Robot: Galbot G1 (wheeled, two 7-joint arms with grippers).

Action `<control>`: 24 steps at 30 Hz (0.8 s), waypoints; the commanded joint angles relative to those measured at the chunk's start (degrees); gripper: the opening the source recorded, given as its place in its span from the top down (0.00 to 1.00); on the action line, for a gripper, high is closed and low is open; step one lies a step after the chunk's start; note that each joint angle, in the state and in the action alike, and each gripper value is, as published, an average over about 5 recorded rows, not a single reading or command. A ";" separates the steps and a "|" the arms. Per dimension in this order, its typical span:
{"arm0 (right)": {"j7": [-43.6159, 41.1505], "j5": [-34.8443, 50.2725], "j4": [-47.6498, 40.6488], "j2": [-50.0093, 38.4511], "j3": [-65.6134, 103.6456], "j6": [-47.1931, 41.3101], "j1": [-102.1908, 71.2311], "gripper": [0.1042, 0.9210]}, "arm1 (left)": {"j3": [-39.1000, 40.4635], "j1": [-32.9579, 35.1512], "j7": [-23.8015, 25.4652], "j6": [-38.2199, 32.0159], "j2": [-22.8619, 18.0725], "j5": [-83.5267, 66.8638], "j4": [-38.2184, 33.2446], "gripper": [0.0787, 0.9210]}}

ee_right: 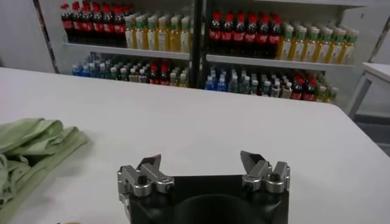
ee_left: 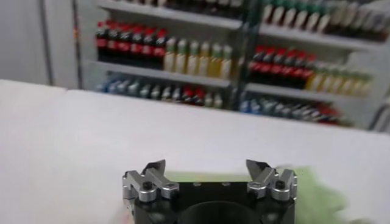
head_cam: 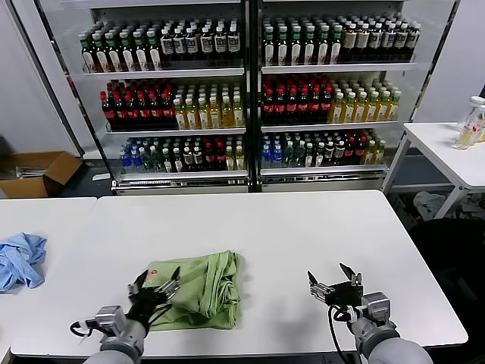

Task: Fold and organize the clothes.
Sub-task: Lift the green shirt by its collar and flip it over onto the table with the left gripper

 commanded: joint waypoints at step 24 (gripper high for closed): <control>-0.15 -0.17 -0.81 0.08 0.69 0.05 0.41 0.12 | -4.42 0.72 4.84 1.75 0.70 -8.87 9.16 0.41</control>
